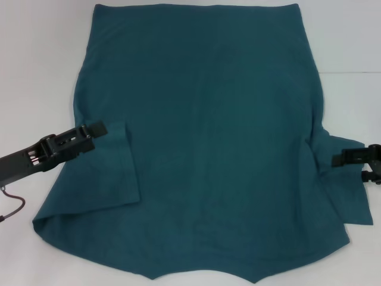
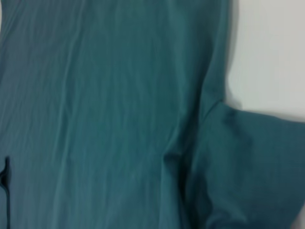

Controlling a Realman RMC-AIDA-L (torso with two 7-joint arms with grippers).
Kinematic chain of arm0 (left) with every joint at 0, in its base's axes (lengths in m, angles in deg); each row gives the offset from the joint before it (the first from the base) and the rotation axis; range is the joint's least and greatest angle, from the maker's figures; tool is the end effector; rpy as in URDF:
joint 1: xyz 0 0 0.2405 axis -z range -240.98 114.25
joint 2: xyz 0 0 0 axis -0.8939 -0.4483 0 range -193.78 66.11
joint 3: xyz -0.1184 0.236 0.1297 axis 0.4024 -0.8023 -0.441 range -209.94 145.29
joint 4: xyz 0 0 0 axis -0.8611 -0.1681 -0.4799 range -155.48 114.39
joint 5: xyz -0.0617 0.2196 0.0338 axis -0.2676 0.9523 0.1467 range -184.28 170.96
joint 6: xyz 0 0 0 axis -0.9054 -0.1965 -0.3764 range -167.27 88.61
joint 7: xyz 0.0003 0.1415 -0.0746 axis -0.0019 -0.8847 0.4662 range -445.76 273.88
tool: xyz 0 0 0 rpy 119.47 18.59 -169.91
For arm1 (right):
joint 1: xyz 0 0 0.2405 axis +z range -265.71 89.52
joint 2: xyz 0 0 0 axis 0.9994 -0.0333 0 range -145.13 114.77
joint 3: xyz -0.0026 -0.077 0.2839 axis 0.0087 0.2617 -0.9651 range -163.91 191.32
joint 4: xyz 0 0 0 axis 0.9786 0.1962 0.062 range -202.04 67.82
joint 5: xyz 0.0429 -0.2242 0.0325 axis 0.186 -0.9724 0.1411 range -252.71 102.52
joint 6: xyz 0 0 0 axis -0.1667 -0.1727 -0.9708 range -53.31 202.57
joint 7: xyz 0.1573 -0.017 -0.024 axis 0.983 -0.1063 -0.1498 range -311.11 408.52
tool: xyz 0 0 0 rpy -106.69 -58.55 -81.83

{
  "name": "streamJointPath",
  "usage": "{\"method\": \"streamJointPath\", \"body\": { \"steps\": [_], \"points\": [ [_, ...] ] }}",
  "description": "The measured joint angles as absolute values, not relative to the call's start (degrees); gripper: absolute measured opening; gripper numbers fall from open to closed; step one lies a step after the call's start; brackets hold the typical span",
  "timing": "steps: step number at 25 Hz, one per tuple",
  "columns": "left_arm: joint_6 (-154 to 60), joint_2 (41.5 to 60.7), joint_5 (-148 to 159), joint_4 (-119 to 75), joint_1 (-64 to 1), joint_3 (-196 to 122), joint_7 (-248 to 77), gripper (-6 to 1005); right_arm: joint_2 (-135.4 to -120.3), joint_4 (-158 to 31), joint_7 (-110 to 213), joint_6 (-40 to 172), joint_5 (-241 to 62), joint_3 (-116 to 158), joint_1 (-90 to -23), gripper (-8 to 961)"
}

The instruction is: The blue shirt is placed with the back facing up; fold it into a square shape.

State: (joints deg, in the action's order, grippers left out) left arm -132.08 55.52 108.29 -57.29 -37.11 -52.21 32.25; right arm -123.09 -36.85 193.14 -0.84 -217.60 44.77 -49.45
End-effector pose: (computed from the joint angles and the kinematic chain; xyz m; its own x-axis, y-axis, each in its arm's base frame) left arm -0.3400 0.3497 0.0110 0.0550 0.7314 0.6798 0.8956 -0.3372 0.2903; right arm 0.3728 0.4214 0.0375 0.0079 -0.9200 -0.3919 -0.9924 0.0409 -0.1161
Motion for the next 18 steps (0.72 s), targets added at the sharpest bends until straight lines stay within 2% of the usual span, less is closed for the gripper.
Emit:
{"method": "streamJointPath", "body": {
  "steps": [6, 12, 18],
  "points": [
    [-131.8, 55.57, 108.3, -57.3, -37.2, -52.2, 32.2, 963, -124.08, -37.0, 193.2, 0.8, -217.7, 45.5, -48.6, 917],
    [-131.8, 55.61, 108.3, -57.3, -37.3, -52.2, 32.3, 962, -124.10, -36.5, 193.2, 1.1, -217.4, 44.8, -49.4, 894],
    [-131.8, 55.61, 108.3, -57.3, -37.6, -52.1, 32.3, 962, -123.71, -36.3, 193.3, 1.1, -217.5, 45.0, -49.9, 637]
  ]
}}
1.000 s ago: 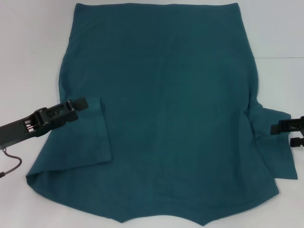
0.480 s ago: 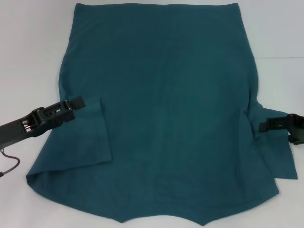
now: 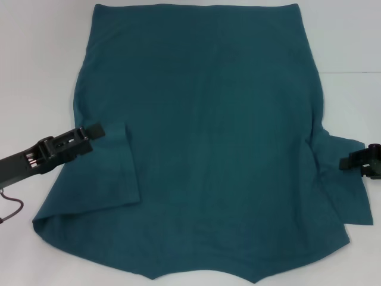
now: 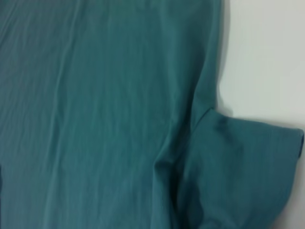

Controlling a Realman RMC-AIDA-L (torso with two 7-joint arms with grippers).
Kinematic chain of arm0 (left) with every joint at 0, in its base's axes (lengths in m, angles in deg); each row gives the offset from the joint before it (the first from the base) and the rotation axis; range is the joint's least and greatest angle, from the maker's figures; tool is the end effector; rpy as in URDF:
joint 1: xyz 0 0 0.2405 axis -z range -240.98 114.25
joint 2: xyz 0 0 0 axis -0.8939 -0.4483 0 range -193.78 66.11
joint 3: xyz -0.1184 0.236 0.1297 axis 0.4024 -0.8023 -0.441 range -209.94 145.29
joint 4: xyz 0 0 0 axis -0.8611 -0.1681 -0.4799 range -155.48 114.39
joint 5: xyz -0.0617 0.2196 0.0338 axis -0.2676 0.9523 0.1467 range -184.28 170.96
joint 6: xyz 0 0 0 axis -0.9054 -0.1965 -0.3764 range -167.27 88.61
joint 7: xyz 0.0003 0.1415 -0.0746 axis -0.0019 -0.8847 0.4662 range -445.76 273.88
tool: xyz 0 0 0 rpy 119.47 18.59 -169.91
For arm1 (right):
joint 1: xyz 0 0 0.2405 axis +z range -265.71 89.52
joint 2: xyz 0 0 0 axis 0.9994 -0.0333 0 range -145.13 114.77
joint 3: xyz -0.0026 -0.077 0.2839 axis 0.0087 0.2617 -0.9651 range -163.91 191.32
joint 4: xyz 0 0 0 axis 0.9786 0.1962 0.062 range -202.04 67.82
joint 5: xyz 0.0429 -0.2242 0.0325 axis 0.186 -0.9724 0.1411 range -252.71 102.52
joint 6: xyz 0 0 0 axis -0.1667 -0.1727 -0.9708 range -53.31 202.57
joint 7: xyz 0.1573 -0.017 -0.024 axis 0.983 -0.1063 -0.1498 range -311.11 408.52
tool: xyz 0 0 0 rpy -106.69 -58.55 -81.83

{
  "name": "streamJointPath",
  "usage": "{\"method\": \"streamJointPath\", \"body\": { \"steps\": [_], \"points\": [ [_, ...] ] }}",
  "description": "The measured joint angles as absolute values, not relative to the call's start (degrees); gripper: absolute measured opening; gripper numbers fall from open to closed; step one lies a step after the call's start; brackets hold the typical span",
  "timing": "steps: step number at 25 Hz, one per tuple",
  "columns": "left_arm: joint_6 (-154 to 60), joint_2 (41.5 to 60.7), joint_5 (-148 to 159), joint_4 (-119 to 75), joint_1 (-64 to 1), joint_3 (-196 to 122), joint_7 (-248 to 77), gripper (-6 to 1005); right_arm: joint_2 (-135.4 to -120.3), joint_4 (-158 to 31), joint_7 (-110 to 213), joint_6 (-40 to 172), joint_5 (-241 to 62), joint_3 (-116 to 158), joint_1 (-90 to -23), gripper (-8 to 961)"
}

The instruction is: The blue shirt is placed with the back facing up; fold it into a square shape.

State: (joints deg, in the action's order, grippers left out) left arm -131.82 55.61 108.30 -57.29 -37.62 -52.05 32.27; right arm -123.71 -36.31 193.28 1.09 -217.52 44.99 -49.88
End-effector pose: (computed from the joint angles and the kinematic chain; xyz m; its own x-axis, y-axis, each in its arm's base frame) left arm -0.3436 0.3470 0.0107 0.0446 0.7298 0.6822 0.9000 -0.3257 0.2896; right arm 0.3765 0.4225 0.0357 0.0070 -0.9099 -0.4147 -0.9900 0.0521 -0.1311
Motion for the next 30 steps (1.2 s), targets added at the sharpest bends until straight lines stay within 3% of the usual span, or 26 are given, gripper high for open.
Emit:
{"method": "streamJointPath", "body": {
  "steps": [5, 8, 18, 30],
  "points": [
    [-131.8, 55.61, 108.3, -57.3, -37.6, -51.4, 32.3, 962, -123.72, -36.2, 193.3, 1.2, -217.6, 45.3, -49.6, 436],
    [-132.0, 55.61, 108.3, -57.3, -37.6, -51.4, 32.3, 962, -123.73, -36.2, 193.3, 1.3, -217.7, 45.5, -49.5, 185],
    [-132.4, 55.52, 108.3, -57.3, -37.7, -51.3, 32.0, 962, -123.13, -35.2, 193.6, 1.0, -218.1, 47.3, -49.8, 3],
    [-133.4, 55.44, 107.6, -57.8, -38.3, -51.1, 32.2, 962, -122.30, -26.7, 193.5, -1.4, -226.2, 51.5, -46.8, 4]
  ]
}}
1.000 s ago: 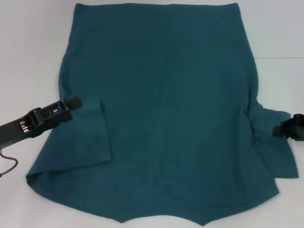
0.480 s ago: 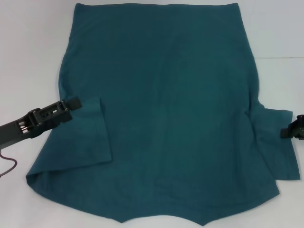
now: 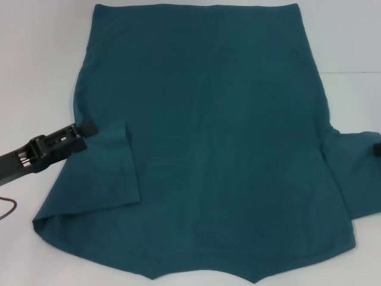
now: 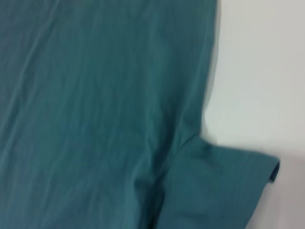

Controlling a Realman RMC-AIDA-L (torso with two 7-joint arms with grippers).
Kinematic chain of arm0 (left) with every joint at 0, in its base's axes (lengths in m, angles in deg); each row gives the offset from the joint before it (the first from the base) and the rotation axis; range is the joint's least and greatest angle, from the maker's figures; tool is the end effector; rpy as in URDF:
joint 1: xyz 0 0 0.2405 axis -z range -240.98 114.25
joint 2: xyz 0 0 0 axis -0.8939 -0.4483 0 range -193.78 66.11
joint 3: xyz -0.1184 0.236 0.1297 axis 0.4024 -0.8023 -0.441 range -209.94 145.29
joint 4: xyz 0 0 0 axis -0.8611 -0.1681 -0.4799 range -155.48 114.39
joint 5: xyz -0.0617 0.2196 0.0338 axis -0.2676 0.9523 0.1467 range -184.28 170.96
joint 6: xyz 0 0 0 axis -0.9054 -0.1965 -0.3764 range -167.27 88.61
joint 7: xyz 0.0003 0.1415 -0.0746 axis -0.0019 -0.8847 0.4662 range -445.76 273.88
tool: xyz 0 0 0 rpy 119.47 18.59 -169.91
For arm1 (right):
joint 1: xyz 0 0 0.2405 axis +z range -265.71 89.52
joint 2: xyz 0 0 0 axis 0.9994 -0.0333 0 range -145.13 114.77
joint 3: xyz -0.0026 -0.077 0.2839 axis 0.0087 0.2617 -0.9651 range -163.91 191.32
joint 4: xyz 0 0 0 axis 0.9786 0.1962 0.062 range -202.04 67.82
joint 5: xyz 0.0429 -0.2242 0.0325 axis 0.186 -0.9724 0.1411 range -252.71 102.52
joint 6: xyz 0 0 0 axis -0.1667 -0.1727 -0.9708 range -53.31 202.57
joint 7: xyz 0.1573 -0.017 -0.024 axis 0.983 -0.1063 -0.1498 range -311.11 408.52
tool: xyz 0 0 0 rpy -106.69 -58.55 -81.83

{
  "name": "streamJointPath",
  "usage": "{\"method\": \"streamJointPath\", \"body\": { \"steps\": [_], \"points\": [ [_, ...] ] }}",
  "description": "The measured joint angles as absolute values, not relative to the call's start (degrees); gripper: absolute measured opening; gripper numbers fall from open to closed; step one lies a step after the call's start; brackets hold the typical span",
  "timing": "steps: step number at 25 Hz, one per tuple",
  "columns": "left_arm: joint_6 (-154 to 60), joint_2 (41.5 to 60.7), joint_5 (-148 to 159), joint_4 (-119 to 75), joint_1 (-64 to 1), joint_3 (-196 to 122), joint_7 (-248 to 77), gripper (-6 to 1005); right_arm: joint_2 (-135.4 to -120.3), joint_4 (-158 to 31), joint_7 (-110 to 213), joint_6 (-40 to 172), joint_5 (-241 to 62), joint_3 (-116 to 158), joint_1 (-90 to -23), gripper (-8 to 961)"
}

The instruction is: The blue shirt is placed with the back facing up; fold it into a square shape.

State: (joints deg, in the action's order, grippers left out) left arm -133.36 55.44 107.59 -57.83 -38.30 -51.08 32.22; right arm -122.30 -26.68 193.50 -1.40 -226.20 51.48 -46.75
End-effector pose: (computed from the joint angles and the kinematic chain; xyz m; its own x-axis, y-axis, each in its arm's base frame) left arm -0.3455 0.3423 0.0177 0.0368 0.7174 0.6957 0.8938 -0.3349 0.2981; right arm 0.3557 0.4499 0.0774 0.2432 -0.9168 -0.3167 -0.9116 -0.1045 -0.3976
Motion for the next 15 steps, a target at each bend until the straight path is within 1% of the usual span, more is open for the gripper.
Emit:
{"method": "streamJointPath", "body": {
  "steps": [5, 15],
  "points": [
    [-134.6, 55.28, 107.4, -57.9, -38.6, -49.5, 32.2, 962, -121.56, -26.4, 193.2, -1.7, -229.0, 53.9, -44.8, 3],
    [-135.3, 55.28, 107.0, -58.0, -39.1, -48.9, 32.2, 962, -120.99, -25.2, 194.8, -1.5, -232.5, 54.6, -43.1, 3]
  ]
}}
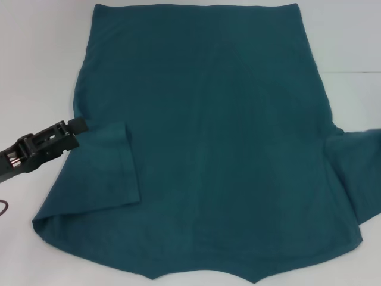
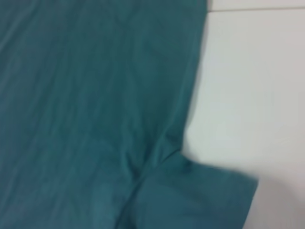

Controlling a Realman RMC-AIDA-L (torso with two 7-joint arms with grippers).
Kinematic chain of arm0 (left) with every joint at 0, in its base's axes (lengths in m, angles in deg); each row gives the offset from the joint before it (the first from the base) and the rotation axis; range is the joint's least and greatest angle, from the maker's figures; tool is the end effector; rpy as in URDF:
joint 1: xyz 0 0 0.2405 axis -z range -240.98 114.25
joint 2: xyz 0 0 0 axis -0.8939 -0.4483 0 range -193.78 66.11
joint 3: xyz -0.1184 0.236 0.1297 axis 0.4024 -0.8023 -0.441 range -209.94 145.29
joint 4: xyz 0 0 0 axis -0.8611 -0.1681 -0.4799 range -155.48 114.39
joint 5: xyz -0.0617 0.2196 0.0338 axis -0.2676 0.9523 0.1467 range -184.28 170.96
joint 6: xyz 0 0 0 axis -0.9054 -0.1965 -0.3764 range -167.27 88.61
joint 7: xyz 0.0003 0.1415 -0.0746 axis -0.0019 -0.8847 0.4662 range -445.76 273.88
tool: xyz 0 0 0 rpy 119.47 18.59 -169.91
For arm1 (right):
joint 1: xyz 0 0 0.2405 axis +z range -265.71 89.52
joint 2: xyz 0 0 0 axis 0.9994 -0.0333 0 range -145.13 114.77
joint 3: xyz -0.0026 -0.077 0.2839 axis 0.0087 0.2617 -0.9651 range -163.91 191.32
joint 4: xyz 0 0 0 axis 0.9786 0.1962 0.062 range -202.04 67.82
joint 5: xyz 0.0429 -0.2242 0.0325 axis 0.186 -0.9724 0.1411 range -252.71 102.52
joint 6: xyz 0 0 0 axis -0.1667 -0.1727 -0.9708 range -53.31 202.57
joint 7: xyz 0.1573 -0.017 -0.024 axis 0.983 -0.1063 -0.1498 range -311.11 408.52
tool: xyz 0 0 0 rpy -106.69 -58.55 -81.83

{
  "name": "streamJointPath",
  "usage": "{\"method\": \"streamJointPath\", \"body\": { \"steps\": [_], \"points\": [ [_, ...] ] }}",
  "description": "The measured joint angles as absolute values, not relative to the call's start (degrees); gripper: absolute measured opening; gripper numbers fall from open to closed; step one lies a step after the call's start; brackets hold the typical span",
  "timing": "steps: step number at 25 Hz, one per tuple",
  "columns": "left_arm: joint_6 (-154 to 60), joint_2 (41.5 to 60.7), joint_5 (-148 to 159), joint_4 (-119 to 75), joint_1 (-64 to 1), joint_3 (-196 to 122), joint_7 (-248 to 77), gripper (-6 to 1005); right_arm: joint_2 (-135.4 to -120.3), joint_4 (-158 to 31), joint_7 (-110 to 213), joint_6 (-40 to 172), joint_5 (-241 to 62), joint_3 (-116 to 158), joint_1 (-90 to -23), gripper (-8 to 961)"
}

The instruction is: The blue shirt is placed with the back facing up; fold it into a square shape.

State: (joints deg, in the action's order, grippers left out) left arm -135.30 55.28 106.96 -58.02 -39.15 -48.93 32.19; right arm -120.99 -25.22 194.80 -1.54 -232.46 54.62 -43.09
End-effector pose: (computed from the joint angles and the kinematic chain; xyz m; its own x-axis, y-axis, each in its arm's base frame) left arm -0.3493 0.3352 0.0261 0.0122 0.6986 0.7155 0.8861 -0.3390 0.3160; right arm 0.3388 0.4701 0.0950 0.3270 -0.9143 -0.2392 -0.8351 -0.1611 -0.5260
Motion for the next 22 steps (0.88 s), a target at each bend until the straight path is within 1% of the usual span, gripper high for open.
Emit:
{"method": "streamJointPath", "body": {
  "steps": [2, 6, 14, 20, 22],
  "points": [
    [-135.4, 55.29, 107.0, -58.1, -39.2, -48.7, 32.2, 962, -120.66, -24.5, 195.2, -1.9, -233.4, 54.8, -42.9, 3],
    [-135.5, 55.38, 107.0, -58.1, -39.2, -48.5, 32.2, 962, -120.46, -24.1, 195.3, -2.2, -233.5, 54.4, -42.8, 3],
    [-135.5, 55.52, 107.0, -58.1, -39.0, -48.4, 32.0, 962, -120.67, -24.1, 195.9, -2.3, -233.9, 54.6, -42.3, 3],
    [-135.3, 55.58, 107.0, -58.1, -39.0, -48.4, 32.0, 962, -120.20, -24.0, 196.9, -2.5, -233.5, 54.0, -42.0, 4],
    [-135.3, 55.62, 106.7, -58.0, -39.0, -48.4, 31.9, 962, -120.26, -24.0, 197.3, -2.5, -233.4, 53.8, -41.7, 4]
  ]
}}
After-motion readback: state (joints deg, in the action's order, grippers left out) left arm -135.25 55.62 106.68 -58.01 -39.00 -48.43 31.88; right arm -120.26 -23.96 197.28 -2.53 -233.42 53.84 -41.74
